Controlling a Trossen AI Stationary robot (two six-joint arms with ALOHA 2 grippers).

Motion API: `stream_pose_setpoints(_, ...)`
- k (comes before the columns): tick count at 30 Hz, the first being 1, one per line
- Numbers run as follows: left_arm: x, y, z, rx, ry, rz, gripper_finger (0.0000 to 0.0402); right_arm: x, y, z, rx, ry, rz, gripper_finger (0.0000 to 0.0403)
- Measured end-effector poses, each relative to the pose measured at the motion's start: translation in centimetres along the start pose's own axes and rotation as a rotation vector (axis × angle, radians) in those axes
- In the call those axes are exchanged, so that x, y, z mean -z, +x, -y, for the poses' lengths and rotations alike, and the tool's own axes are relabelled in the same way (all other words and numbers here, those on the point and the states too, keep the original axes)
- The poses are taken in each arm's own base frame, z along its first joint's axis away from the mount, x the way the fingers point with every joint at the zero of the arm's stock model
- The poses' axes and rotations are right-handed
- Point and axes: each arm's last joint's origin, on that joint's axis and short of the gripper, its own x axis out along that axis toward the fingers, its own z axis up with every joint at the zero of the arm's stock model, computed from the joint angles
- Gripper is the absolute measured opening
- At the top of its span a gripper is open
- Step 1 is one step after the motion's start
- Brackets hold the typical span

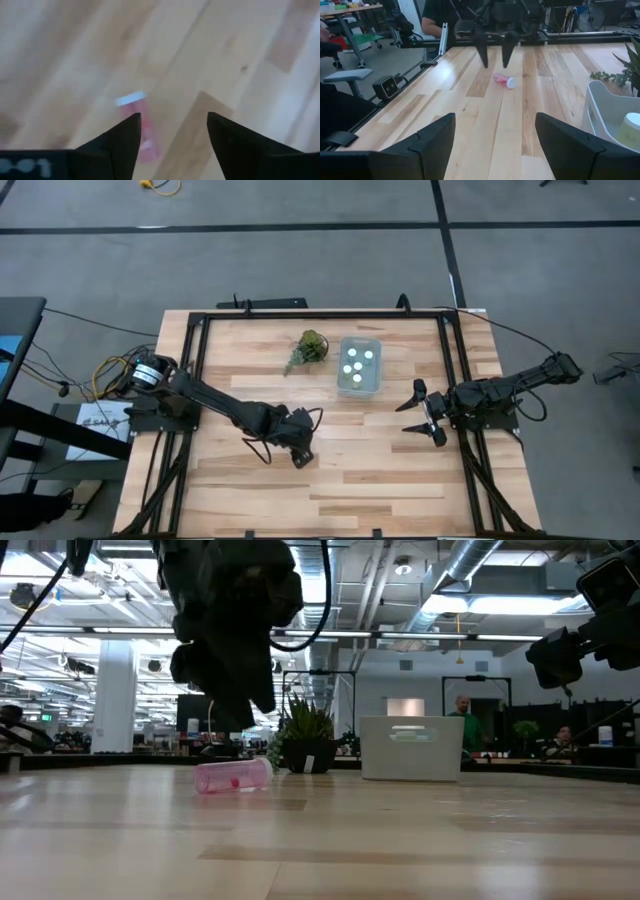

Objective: Pick and place pill bottles into a basket
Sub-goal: Put the pink pill bottle into the gray bin

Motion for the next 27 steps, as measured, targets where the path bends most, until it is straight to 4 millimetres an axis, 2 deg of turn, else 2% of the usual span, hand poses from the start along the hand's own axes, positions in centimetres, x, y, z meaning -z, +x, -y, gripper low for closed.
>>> stream_pose_setpoints(4,0.5,1.0,-0.5,0.056,-0.031,-0.011,0.0218,0.0,0.0,0.0,0.0,0.0,0.0,0.027)
stream_pose_setpoints(14,0.7,1.3,-1.2,-0.01,-0.046,0.001,0.019,0.0,0.0,0.0,0.0,0.0,-0.001,0.027)
stream_pose_setpoints(21,1.0,3.2,-1.5,-0.038,-0.035,-0.058,0.0171,0.0,0.0,0.0,0.0,0.0,0.0,0.027)
stream_pose_setpoints(27,0.8,4.5,-2.3,-0.078,-0.05,-0.085,0.0173,0.0,0.0,0.0,0.001,0.0,0.0,0.027)
